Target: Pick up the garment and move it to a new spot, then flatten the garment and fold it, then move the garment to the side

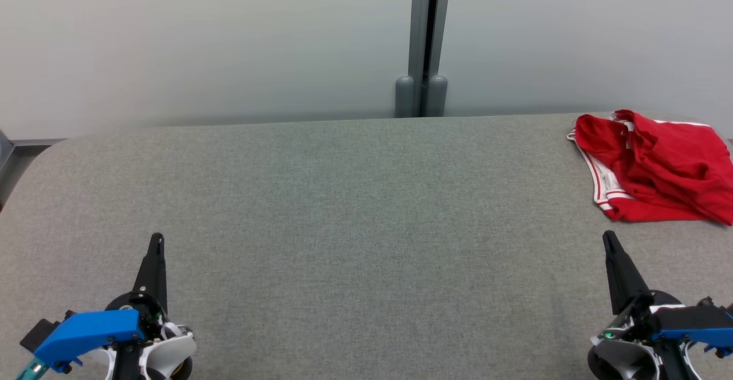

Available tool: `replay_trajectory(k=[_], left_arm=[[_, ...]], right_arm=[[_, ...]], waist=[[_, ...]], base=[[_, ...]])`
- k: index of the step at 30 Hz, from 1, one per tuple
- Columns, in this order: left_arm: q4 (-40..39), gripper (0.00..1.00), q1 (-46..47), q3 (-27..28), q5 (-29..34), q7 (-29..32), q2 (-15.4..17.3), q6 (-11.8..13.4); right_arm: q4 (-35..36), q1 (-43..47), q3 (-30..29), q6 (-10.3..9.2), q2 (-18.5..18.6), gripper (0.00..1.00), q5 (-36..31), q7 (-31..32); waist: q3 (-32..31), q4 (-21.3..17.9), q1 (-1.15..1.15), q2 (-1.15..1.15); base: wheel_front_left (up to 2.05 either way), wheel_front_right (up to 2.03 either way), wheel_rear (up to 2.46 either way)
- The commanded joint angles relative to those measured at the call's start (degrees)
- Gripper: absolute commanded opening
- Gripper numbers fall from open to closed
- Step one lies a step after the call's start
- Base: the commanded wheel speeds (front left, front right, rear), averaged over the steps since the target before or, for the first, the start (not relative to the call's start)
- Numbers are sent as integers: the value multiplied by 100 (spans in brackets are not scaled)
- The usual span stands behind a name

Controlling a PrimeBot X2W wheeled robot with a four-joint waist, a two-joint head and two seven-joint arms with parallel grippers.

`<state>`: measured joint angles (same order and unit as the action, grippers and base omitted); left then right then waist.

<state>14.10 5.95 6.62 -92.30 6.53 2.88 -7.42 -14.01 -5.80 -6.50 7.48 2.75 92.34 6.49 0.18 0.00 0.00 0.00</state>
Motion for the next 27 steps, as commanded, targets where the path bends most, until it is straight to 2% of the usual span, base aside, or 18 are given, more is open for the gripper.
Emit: replay_trajectory(k=[1, 27], left_arm=[[-2, 0, 58, 8, -18, 17, -11, -30], [-3, 0, 58, 6, -19, 16, -12, -30]], right_arm=[[-8, -79, -11, 3, 23, 0, 15, 17], [-8, -78, -10, 3, 23, 0, 16, 17]], waist=[[0, 0, 0, 0], [0, 0, 0, 0]], base=[[0, 0, 0], [0, 0, 0]])
